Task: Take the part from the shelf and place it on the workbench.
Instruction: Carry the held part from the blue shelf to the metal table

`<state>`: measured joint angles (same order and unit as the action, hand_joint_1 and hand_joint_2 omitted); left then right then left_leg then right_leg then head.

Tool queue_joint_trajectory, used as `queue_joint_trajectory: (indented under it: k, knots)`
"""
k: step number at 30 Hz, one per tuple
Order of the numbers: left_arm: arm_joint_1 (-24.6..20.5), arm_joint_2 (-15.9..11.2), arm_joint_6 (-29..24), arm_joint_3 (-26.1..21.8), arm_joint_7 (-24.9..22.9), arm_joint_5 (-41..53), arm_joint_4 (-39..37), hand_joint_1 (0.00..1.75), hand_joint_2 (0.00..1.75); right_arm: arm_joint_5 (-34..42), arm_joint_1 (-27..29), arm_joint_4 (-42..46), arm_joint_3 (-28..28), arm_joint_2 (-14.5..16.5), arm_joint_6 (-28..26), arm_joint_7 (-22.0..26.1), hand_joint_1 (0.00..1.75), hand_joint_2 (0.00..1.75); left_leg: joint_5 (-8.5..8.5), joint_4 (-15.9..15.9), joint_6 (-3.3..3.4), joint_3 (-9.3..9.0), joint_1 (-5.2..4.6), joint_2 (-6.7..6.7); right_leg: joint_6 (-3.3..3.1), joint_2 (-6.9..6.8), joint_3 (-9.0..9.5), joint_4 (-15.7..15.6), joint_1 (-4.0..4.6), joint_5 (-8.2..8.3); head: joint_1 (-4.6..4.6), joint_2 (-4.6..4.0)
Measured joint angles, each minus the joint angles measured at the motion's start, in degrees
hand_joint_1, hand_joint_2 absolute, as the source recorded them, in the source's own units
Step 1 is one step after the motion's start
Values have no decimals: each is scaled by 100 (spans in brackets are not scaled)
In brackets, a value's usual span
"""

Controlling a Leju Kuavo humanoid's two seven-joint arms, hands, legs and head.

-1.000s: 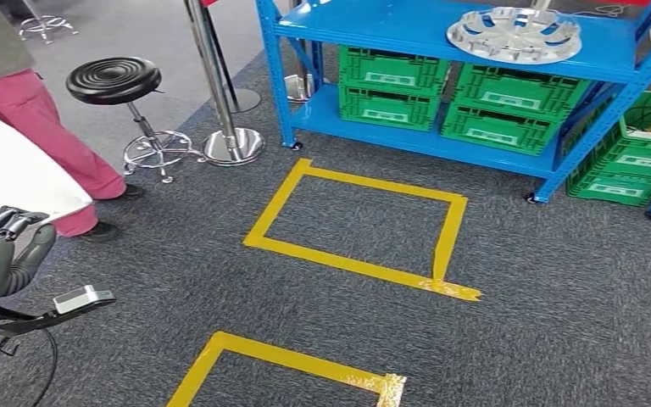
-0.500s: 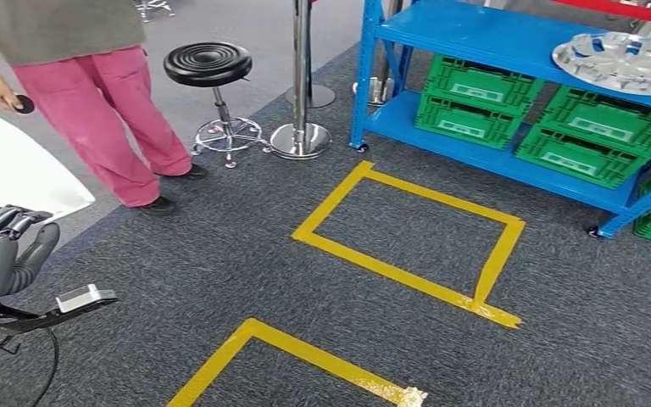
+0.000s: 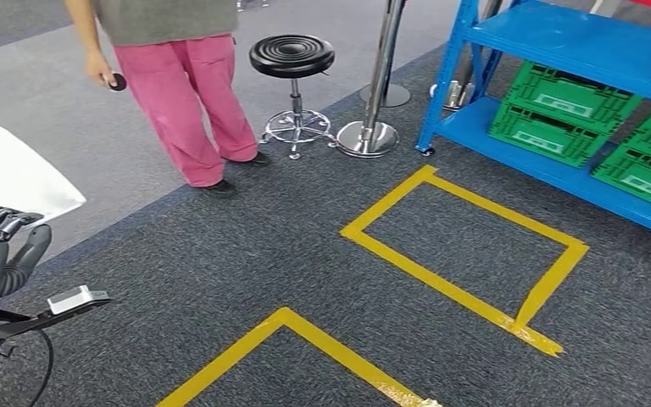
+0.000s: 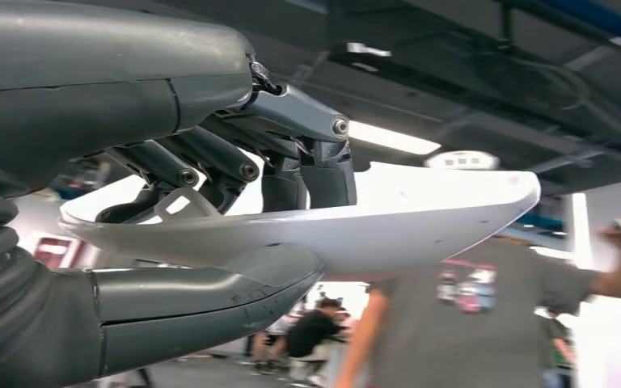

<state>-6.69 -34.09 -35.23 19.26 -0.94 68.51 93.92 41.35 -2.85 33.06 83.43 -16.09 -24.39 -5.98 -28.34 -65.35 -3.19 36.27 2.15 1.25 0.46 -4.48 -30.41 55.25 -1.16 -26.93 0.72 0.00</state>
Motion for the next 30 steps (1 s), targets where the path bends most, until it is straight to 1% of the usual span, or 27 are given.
queue_joint_trajectory:
  k: [1, 2, 3, 5, 6, 7, 8, 9, 10, 11, 12, 13, 14, 15, 16, 17, 18, 19, 21, 22, 23, 25, 26, 27, 28, 29, 30]
  knots:
    - [-6, 3, 1, -2, 0, -9, 1, 175, 175, -13, -2, -3, -6, -4, -1, -10, 0, 0, 124, 354, -21, -187, 4, 136, 54, -63, -5, 50, -3, -37, 12, 0]
    - [-10, 5, 1, -3, 0, -18, 3, 175, 175, -25, -3, -3, -13, -4, -1, -18, 0, 0, 193, 602, 0, -312, -2, 229, 107, -118, -7, 98, 2, -70, 18, 0]
    - [-11, 5, 2, -3, 0, -26, 5, 175, 175, -36, -4, -4, -22, -5, -1, -25, 0, 0, 200, 717, 46, -360, -15, 281, 152, -172, -8, 134, 15, -96, 16, 0]
    - [-5, 2, 2, -6, 0, -33, 9, 175, 175, -46, -11, -3, -40, 2, 0, -32, 0, 0, 176, 694, 185, -316, -48, 155, 215, -285, 11, 146, 15, -115, 3, 0]
    - [-1, -2, 2, -10, 0, -35, 13, 175, 175, -51, -17, -4, -48, 3, -1, -34, 0, 0, 181, 691, 234, -303, -52, 93, 250, -258, 10, 157, -4, -144, -7, 0]
    - [-3, -6, 2, -17, 1, -38, 19, 175, 175, -59, -21, -4, -56, 4, 0, -36, 0, 0, 189, 694, 280, -296, -55, 29, 276, -143, -21, 231, -25, -219, -9, 0]
    - [-9, -6, 2, -24, 3, -42, 25, 175, 175, -69, -21, -4, -65, 4, 0, -37, 0, 0, 201, 700, 323, -292, -55, -34, 292, 21, -106, 414, -40, -349, -14, 0]
    - [-15, -2, 2, -30, 5, -45, 31, 175, 175, -83, -16, -4, -73, 5, 1, -40, 0, 0, 208, 704, 357, -288, -58, -91, 294, 219, -260, 727, -43, -527, -21, 0]
    - [-20, 4, 3, -32, 8, -50, 32, 175, 175, -101, -6, -4, -81, 5, 1, -44, 0, 0, 211, 703, 384, -281, -71, -154, 278, 347, -462, 1138, -33, -716, -23, 0]
    - [-18, 12, 5, -31, 11, -53, 33, 175, 175, -115, 7, -4, -89, 5, 2, -53, 0, 0, 213, 702, 404, -275, -90, -226, 259, 403, -674, 1543, -17, -857, -24, 0]
    - [-14, 17, 7, -30, 15, -55, 33, 175, 175, -128, 23, -4, -93, 5, 3, -61, 0, 0, 214, 701, 417, -272, -112, -305, 232, 426, -835, 1817, 1, -905, -23, 0]
    - [-9, 19, 9, -29, 19, -56, 33, 175, 175, -139, 36, -4, -98, 5, 4, -67, 0, 0, 215, 700, 425, -272, -133, -391, 195, 439, -907, 1886, 21, -841, -23, 0]
    - [-8, 19, 10, -29, 23, -57, 33, 175, 175, -145, 45, -4, -102, 5, 4, -71, 0, 0, 215, 699, 427, -276, -151, -478, 144, 466, -862, 1711, 41, -665, -22, 0]
    - [-8, 19, 10, -29, 26, -60, 33, 175, 175, -152, 49, -4, -108, 4, 4, -71, 0, 0, 215, 699, 427, -281, -166, -564, 84, 535, -723, 1346, 64, -426, -22, 0]
    - [-8, 21, 10, -30, 26, -63, 33, 175, 175, -161, 50, -4, -114, -1, 4, -71, 0, 0, 215, 699, 424, -281, -176, -640, 16, 678, -557, 949, 79, -231, -16, 0]
    - [-13, 23, 10, -31, 26, -70, 33, 175, 175, -168, 53, -4, -121, -6, 4, -73, 0, 0, 217, 694, 417, -273, -181, -717, -34, 811, -397, 599, 81, -97, -15, 0]
    - [-14, 27, 9, -31, 26, -76, 33, 175, 175, -177, 56, -3, -127, -11, 7, -74, 0, 0, 226, 692, 400, -255, -174, -789, -59, 908, -286, 379, 86, -41, -13, 0]
    - [-9, 31, 10, -33, 26, -80, 33, 175, 175, -185, 56, -3, -132, -16, 9, -80, 0, 0, 239, 697, 374, -233, -159, -859, -66, 948, -230, 292, 87, -51, -11, 0]
    - [9, 23, 10, -39, 26, -84, 34, 175, 175, -194, 47, 0, -139, -14, 15, -94, 0, 0, 261, 711, 310, -201, -140, -973, -44, 811, -170, 207, 77, -38, -14, 0]
    - [12, 10, 10, -44, 26, -85, 37, 175, 175, -195, 44, 2, -142, -13, 15, -99, 0, 0, 229, 674, 283, -179, -149, -893, -47, 732, -141, 160, 66, -23, -5, 0]
    - [3, -1, 10, -49, 27, -87, 39, 175, 175, -197, 45, 3, -143, -11, 15, -101, 0, 0, 141, 548, 256, -121, -164, -739, -53, 647, -111, 112, 52, -9, 7, 0]
    - [-18, -1, 9, -53, 27, -95, 43, 175, 175, -203, 57, 5, -144, -10, 15, -100, 0, 0, -180, -36, 207, 149, -169, -349, -76, 475, -74, 75, 54, -11, 30, 0]
    - [-15, 6, 10, -52, 27, -98, 43, 175, 175, -207, 64, 5, -144, -10, 15, -99, 0, 0, -342, -408, 182, 325, -154, -254, -83, 388, -69, 77, 60, -21, 32, 0]
    - [-6, 14, 12, -50, 26, -102, 44, 175, 175, -213, 71, 5, -144, -10, 15, -98, 0, 0, -430, -693, 160, 459, -139, -212, -85, 299, -66, 81, 65, -34, 33, 0]
    - [6, 16, 15, -50, 26, -107, 44, 175, 175, -219, 75, 5, -144, -10, 15, -97, 0, 0, -416, -801, 141, 509, -126, -191, -82, 211, -62, 88, 66, -48, 33, 0]
    - [12, 16, 17, -51, 26, -112, 44, 175, 175, -225, 76, 5, -144, -10, 16, -94, 0, 0, -293, -681, 129, 445, -117, -168, -75, 128, -55, 97, 66, -64, 33, 0]
    - [13, 15, 17, -55, 26, -118, 44, 175, 175, -232, 75, 5, -144, -10, 16, -90, 0, 0, -110, -392, 125, 293, -112, -121, -65, 52, -43, 107, 66, -83, 34, 0]
